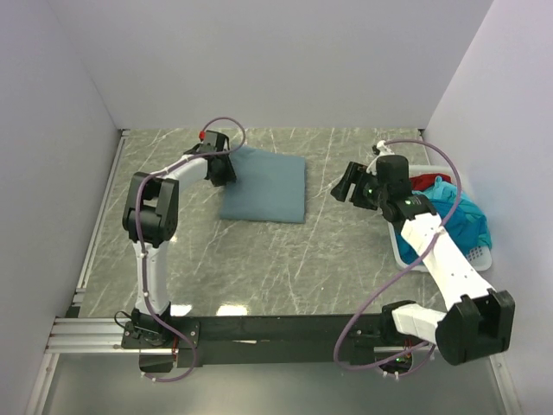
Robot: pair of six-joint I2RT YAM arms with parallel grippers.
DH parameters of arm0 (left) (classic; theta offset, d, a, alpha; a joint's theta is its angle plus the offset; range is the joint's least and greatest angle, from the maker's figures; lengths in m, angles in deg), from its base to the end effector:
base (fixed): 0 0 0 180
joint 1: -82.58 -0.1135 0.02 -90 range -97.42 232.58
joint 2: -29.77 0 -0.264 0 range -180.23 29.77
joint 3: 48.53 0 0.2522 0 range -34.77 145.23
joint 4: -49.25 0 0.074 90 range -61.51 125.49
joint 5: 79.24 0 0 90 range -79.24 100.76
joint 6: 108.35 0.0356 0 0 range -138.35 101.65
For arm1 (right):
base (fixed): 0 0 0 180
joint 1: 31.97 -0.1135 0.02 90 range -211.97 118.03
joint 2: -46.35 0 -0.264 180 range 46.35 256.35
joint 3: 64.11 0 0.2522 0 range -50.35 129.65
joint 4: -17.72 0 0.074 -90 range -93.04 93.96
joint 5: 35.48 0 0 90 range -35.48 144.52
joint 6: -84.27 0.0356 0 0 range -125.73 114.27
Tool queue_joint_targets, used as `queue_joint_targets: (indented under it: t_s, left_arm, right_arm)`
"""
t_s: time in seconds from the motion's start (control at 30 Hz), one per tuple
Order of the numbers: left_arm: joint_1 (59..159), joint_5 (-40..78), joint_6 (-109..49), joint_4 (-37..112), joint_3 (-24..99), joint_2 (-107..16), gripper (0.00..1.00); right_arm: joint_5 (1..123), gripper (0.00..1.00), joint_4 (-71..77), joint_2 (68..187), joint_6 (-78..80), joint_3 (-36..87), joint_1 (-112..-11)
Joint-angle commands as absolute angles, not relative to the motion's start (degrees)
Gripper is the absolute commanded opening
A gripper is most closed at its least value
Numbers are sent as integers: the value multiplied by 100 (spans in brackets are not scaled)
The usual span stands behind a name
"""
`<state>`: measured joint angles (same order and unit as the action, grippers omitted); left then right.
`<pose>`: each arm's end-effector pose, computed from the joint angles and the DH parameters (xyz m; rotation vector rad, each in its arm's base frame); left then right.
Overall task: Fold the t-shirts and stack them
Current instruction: Neatly place the folded tshirt to the corner
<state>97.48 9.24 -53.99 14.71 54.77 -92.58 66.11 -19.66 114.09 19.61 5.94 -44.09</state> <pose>0.4493 -0.1186 0.1660 -0.4675 2.4933 -0.3257 0.2538 0.0618 0.3054 0.1397 2.2259 0.5858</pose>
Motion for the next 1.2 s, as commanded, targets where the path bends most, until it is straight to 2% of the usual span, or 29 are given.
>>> queue_joint_targets:
  t_s: [0.0,0.1,0.2,0.23,0.63,0.73,0.93,1.17]
  left_arm:
    - [9858,708,-5307,1325,5796,-9521,38]
    - [9876,663,-5272,1255,5936,-9609,27]
    - [9876,637,-5228,1193,6007,-9609,5]
    - [9876,611,-5193,1193,6016,-9592,1]
    - [9849,-250,-4771,1044,5480,-8924,1]
    - [9709,3,-4622,1035,5234,-8740,1]
    - [9375,-338,-4463,974,4198,-8011,1]
    - [8901,-892,-4578,842,3590,-7447,1]
  right_arm:
    - [6278,79,-2100,11042,1756,458,-4401]
    - [6155,79,-2109,10805,1651,327,-4384]
    - [6058,79,-2074,10603,1563,186,-4384]
    - [5997,79,-2065,10524,1545,125,-4392]
    - [5794,78,-2030,10462,1484,-60,-4384]
    - [5838,78,-2003,10488,1475,-78,-4384]
    - [5803,78,-1960,10514,1475,-113,-4384]
    - [6102,78,-1863,10708,1466,-43,-4357]
